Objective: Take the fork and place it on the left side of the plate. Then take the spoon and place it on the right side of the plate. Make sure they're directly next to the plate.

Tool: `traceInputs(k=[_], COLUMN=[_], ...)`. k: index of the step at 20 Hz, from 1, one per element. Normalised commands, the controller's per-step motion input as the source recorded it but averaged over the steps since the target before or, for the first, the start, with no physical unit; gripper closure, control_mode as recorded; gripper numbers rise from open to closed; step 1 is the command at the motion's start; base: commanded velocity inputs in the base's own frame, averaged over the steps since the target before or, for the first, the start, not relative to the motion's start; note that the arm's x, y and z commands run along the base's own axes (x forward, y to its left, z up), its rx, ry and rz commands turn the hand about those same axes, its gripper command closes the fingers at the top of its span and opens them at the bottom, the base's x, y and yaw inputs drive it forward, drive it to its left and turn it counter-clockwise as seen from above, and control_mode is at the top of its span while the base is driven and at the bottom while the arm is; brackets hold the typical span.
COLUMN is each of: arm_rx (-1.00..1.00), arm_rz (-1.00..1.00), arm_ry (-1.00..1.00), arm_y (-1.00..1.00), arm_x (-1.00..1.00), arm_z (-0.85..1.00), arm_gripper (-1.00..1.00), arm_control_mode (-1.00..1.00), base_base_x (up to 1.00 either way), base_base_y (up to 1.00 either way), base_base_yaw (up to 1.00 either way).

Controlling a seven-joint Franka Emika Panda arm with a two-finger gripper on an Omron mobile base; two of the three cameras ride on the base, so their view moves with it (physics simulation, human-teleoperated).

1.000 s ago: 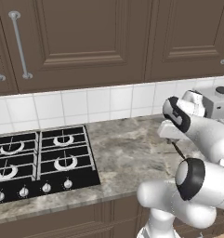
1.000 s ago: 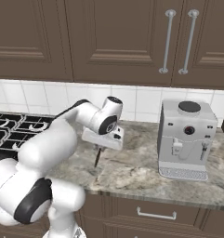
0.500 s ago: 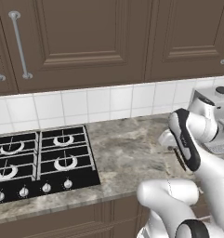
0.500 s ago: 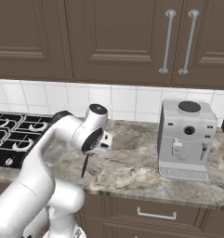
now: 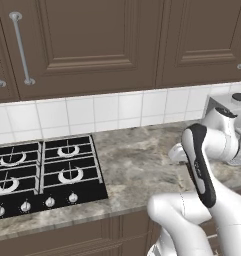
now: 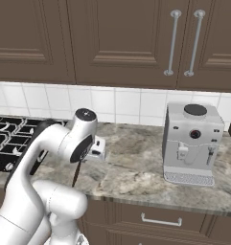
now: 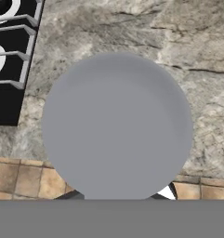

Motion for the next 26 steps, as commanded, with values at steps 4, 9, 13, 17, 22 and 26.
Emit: traceInputs(k=[4, 9, 13, 17, 22, 26], arm_rx=[0.00, 0.00, 0.00, 0.00, 0.00, 0.00], arm_rz=[0.00, 0.00, 0.00, 0.00, 0.00, 0.00], arm_ry=[0.00, 0.00, 0.00, 0.00, 0.00, 0.00], arm_y=[0.00, 0.00, 0.00, 0.00, 0.00, 0.00], arm_x=[0.00, 0.00, 0.00, 0.00, 0.00, 0.00], arm_z=[0.00, 0.00, 0.00, 0.00, 0.00, 0.00], arm_gripper=[1.00, 1.00, 1.00, 1.00, 1.00, 1.00], arm_control_mode=[-1.00, -1.00, -1.00, 1.00, 1.00, 1.00], base_base_x=[0.00, 0.00, 0.00, 0.00, 0.00, -0.41], base_base_y=[0.00, 0.00, 0.00, 0.00, 0.00, 0.00], base_base_yaw=[0.00, 0.00, 0.00, 0.00, 0.00, 0.05])
